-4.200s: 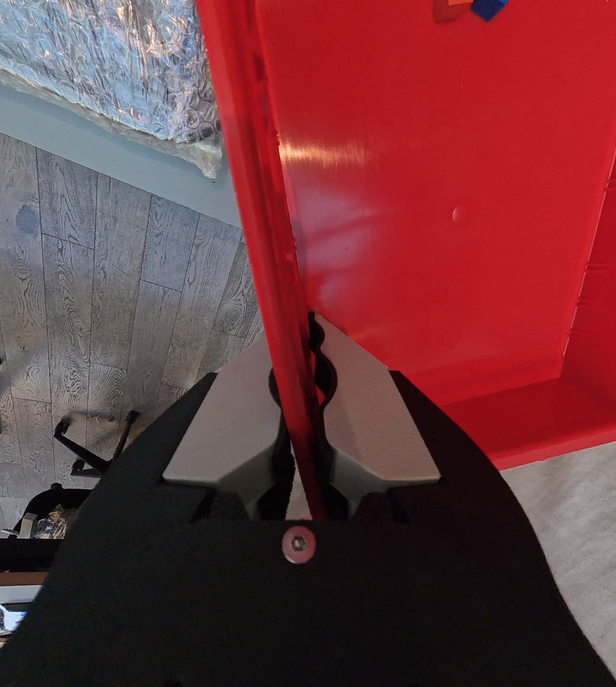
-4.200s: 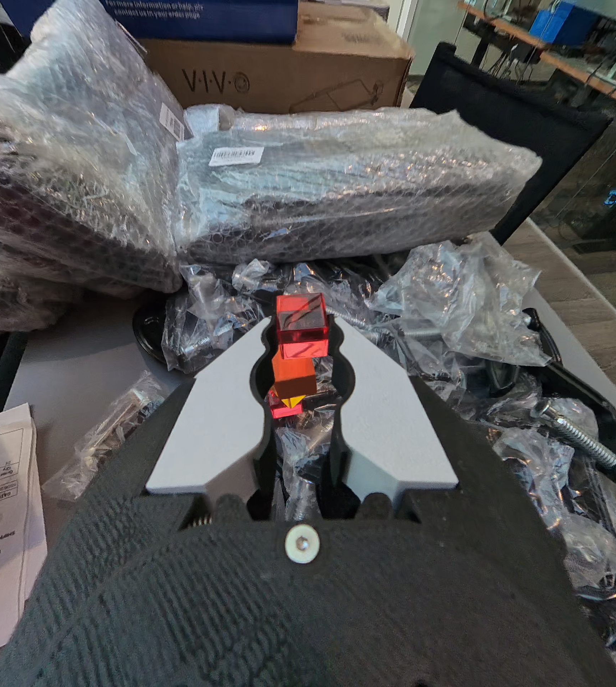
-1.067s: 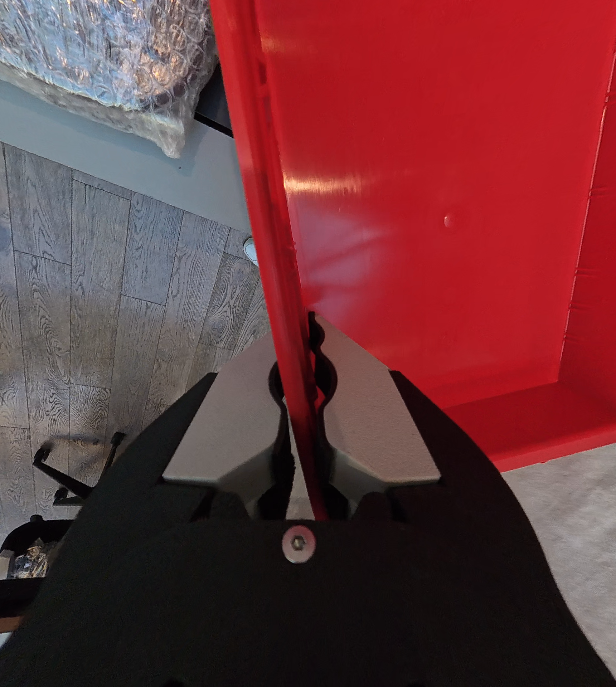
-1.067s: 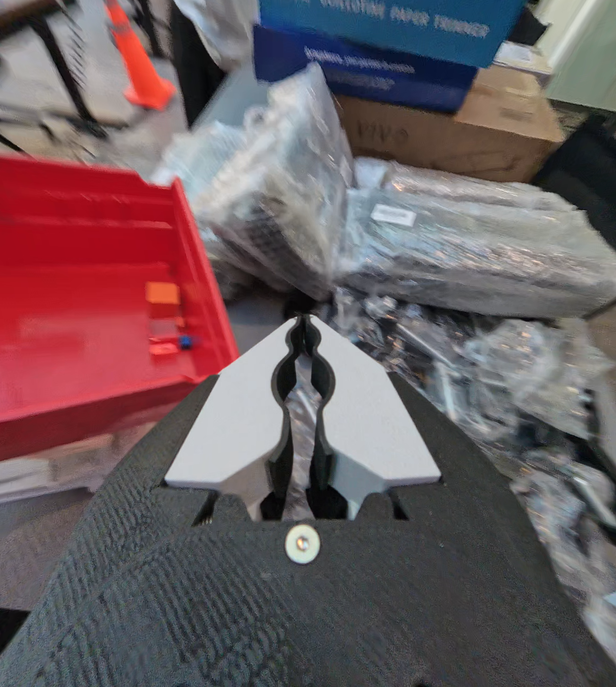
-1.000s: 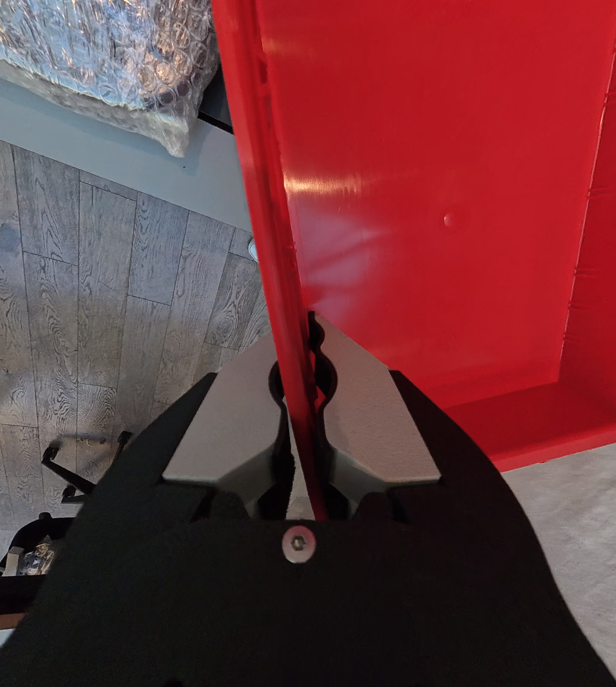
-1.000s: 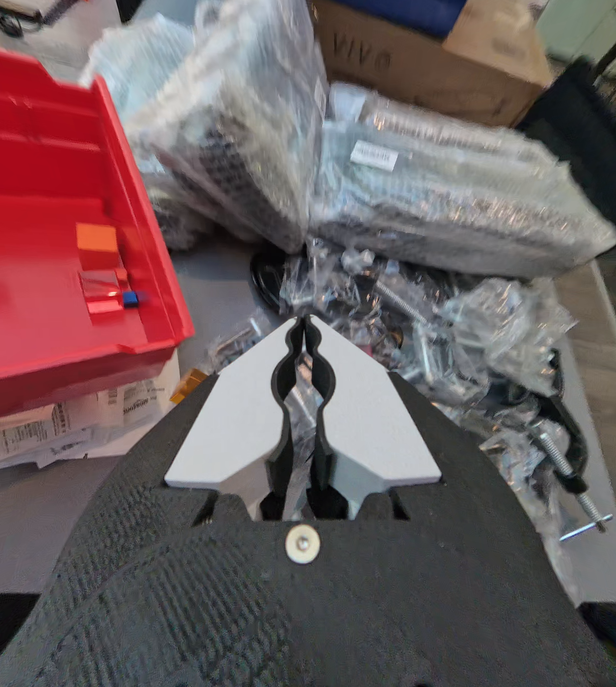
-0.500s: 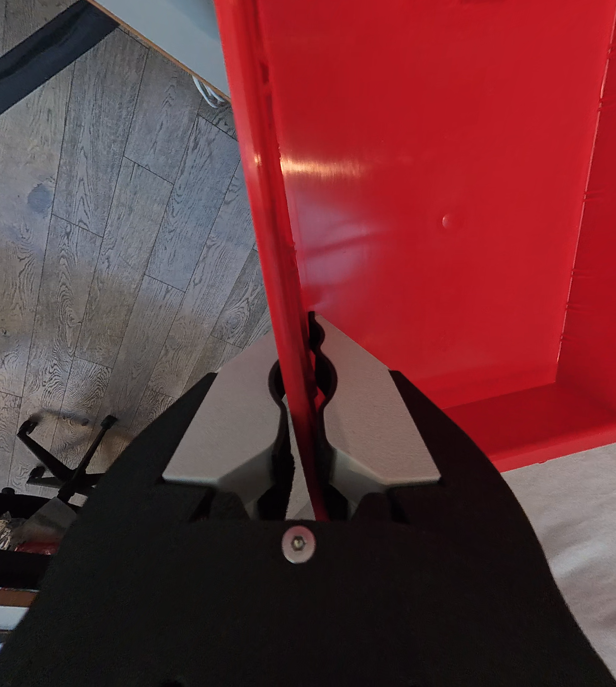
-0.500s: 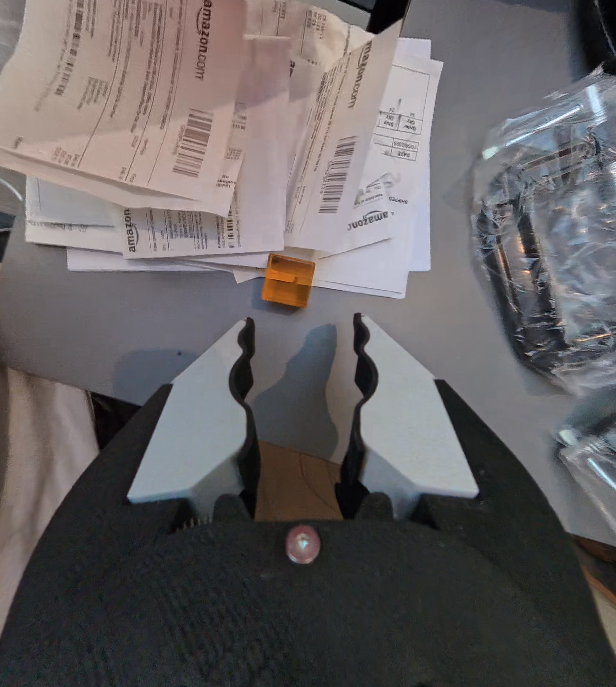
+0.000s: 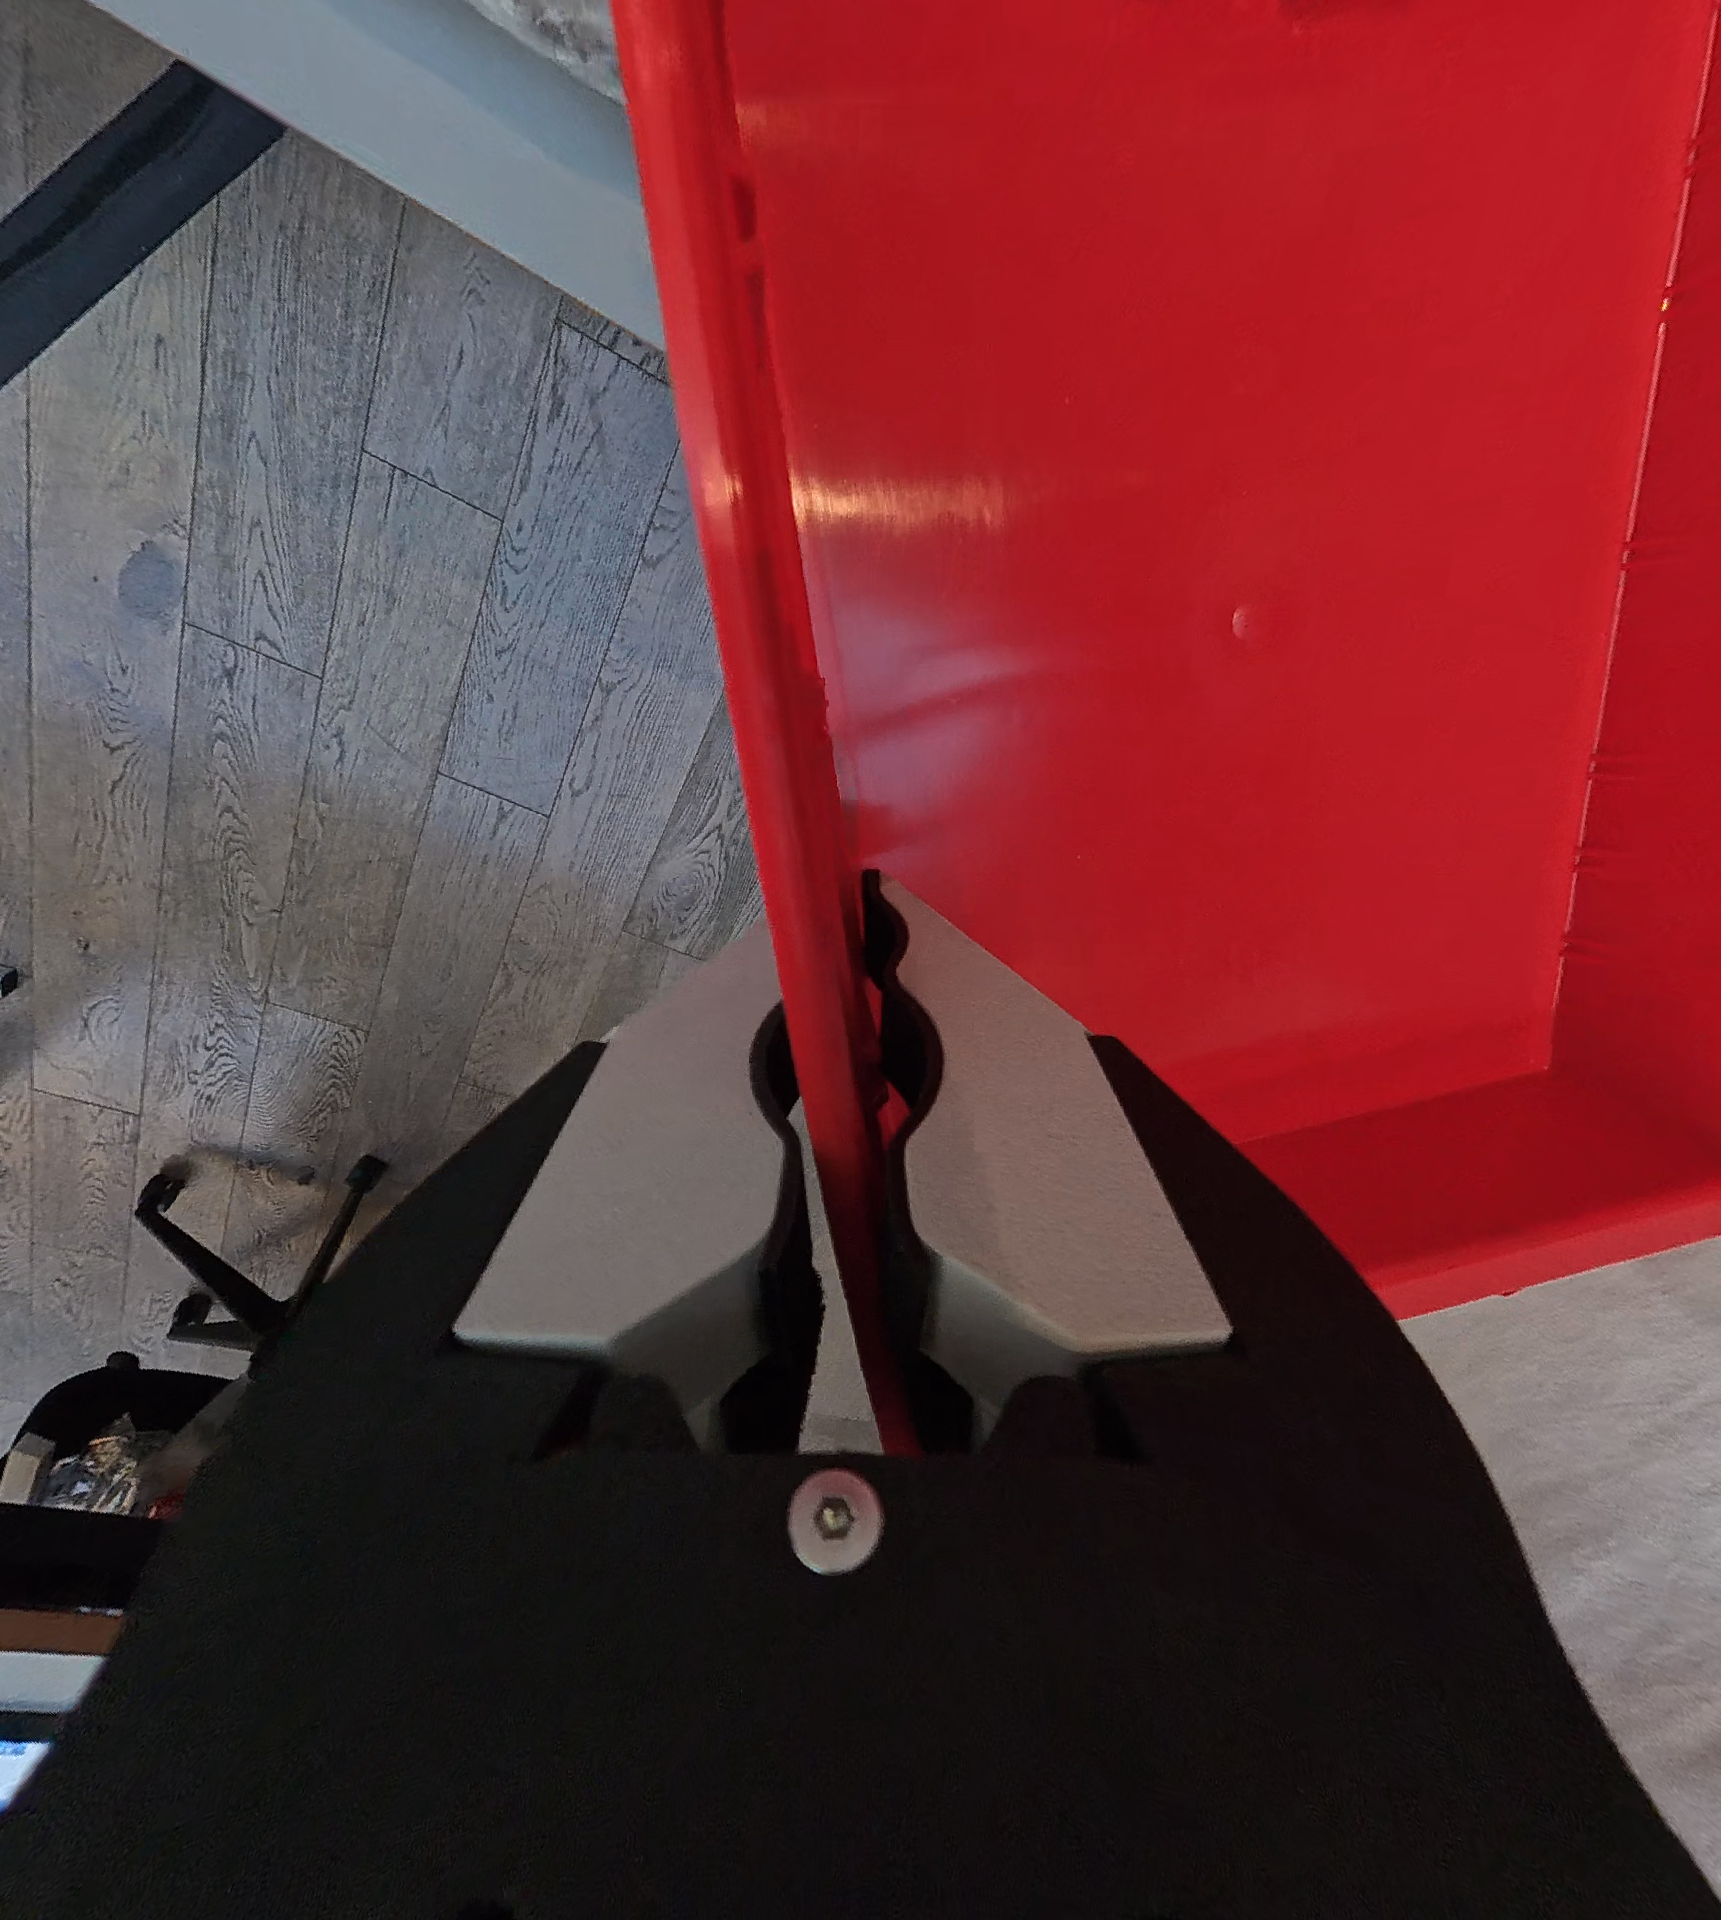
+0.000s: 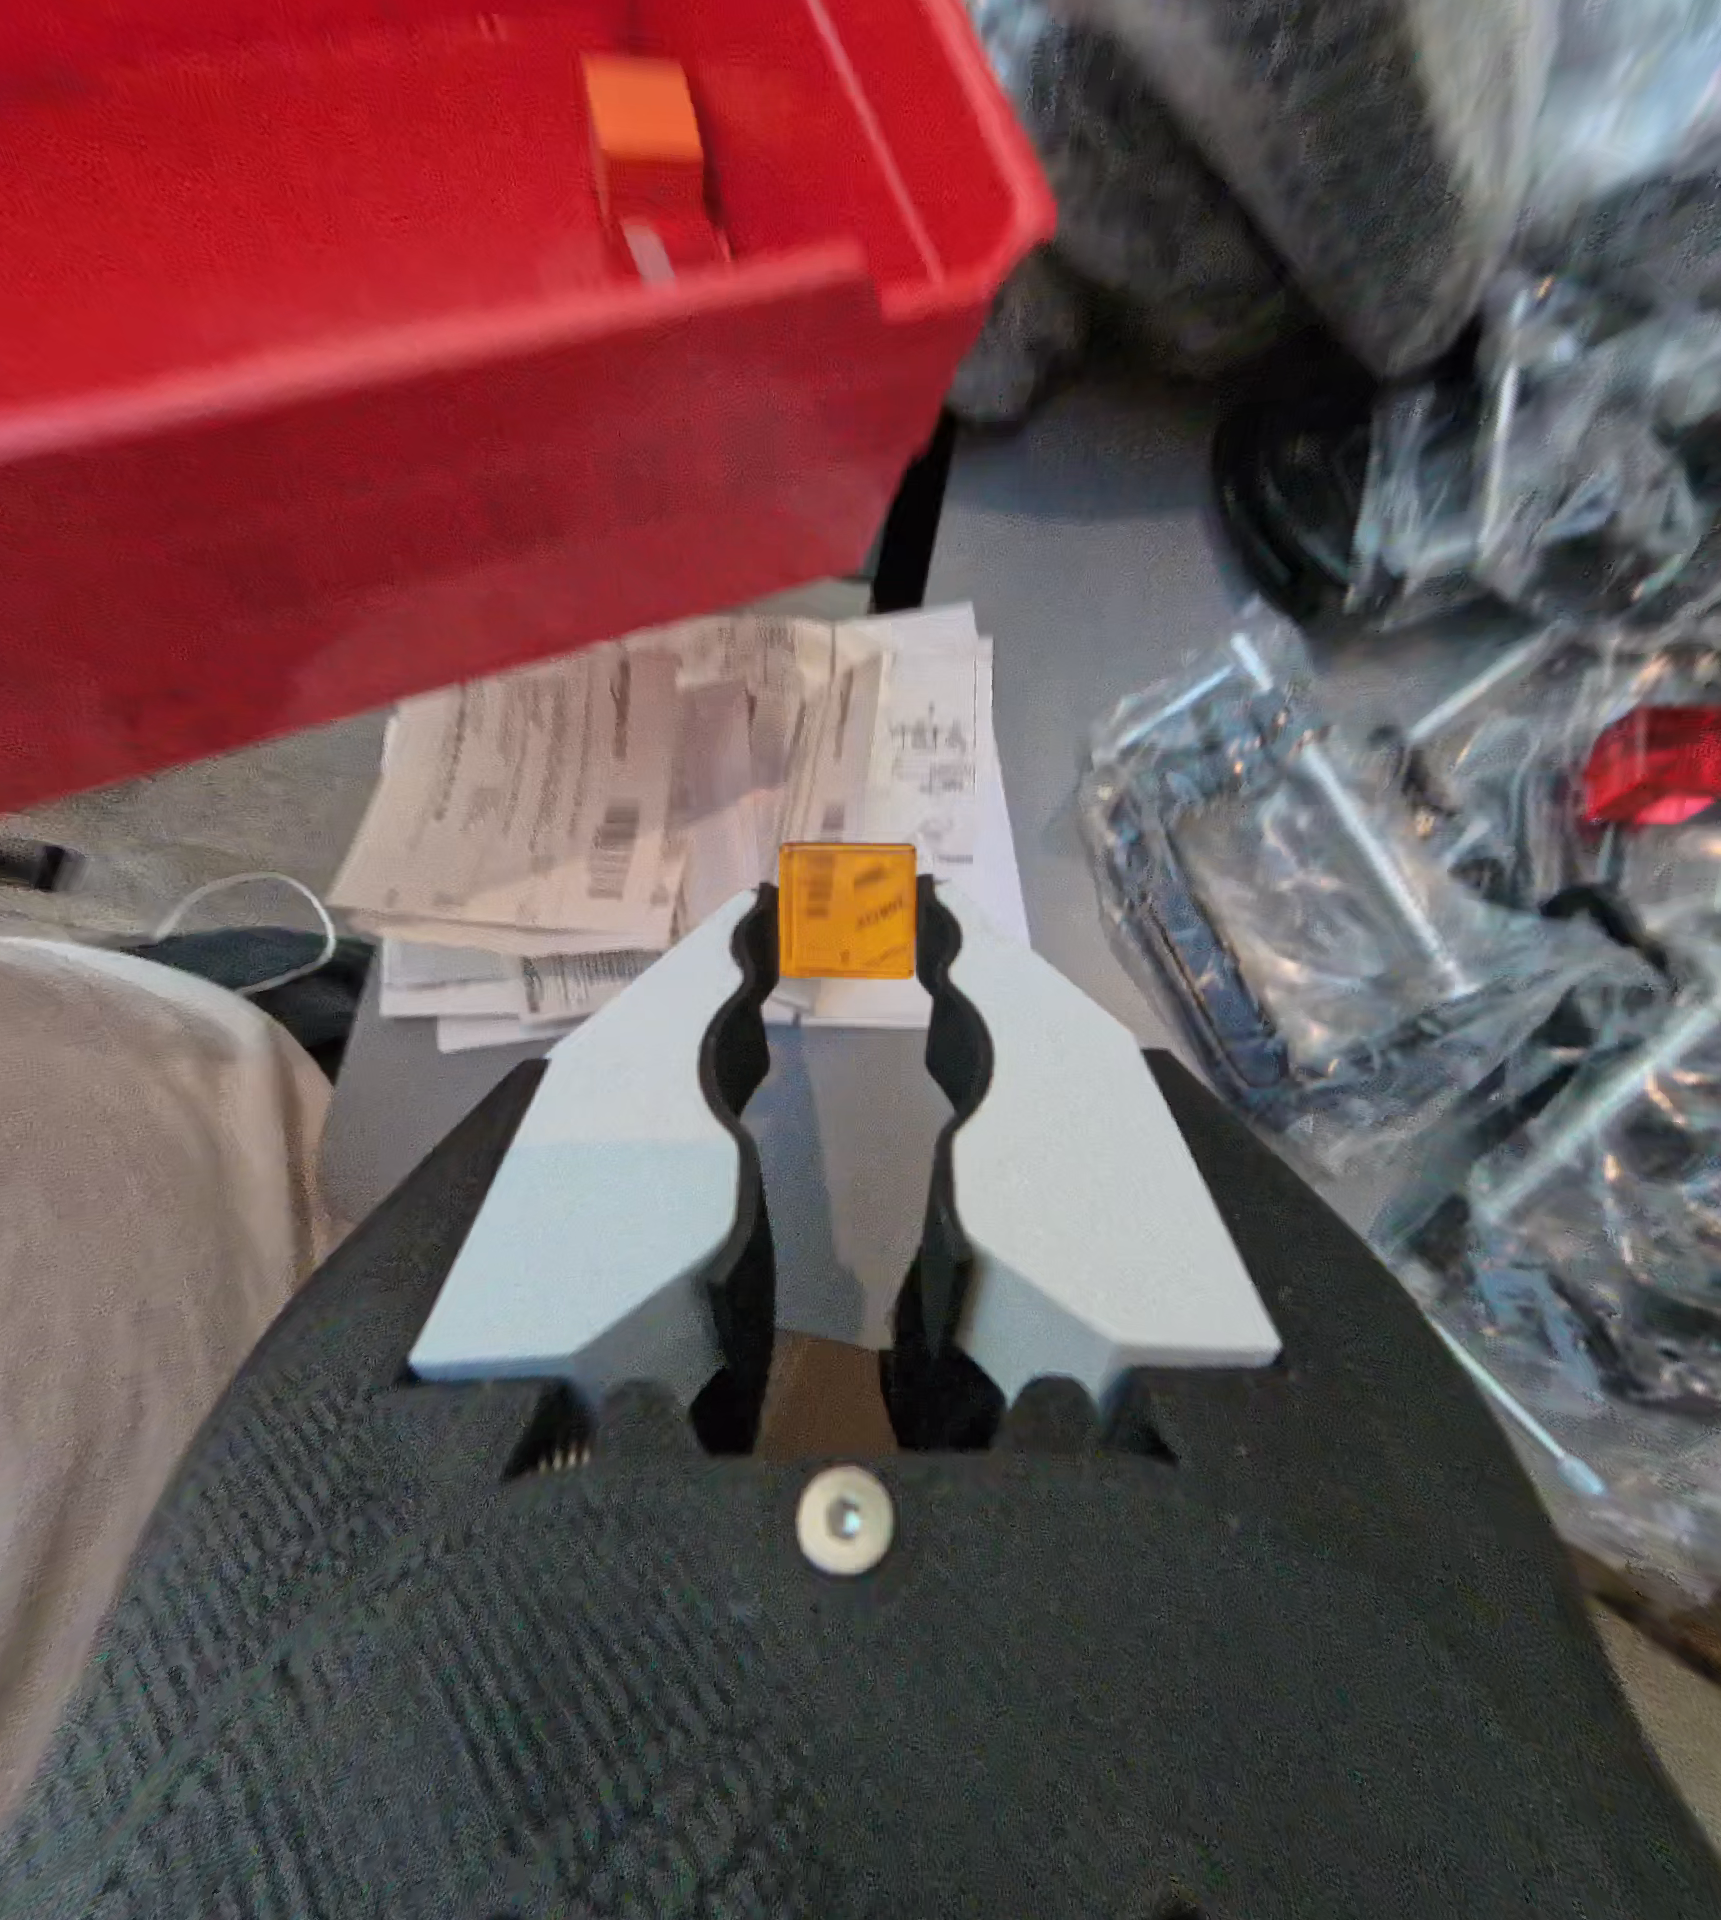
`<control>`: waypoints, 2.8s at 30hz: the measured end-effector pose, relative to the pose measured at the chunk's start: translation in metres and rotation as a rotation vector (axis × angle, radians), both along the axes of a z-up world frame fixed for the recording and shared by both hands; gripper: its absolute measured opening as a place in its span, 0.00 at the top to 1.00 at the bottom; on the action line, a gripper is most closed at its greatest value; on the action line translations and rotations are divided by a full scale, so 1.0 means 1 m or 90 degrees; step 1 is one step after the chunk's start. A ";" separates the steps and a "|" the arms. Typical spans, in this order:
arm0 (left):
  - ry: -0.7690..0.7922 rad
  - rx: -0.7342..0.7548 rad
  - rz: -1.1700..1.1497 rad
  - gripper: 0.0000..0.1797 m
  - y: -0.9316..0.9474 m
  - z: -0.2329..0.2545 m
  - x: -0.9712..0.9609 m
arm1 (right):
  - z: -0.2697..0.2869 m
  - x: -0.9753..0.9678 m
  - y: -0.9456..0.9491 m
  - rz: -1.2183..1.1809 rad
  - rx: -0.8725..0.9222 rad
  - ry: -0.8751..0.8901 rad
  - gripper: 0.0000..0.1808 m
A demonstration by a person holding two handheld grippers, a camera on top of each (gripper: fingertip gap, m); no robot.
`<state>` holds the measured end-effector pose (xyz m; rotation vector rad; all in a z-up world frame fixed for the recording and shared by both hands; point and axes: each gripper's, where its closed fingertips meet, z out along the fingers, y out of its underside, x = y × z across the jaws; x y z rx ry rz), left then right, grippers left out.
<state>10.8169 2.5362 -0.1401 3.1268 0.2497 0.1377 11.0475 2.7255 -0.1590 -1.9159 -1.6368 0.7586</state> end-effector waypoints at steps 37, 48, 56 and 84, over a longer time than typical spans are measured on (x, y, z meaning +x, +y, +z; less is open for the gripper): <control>-0.024 0.040 -0.011 0.99 0.024 0.001 0.022 | 0.155 -0.084 0.044 0.200 -0.032 0.142 0.86; -0.007 0.082 -0.008 0.99 0.022 0.024 0.028 | 0.171 -0.078 0.014 0.149 0.029 0.152 0.70; -0.023 0.116 0.053 0.99 -0.054 0.028 0.015 | 0.101 0.025 0.012 -0.187 -0.156 0.262 0.76; -0.016 0.080 0.043 0.99 -0.450 -0.076 0.067 | 0.063 0.129 -0.298 -0.249 0.336 0.069 0.64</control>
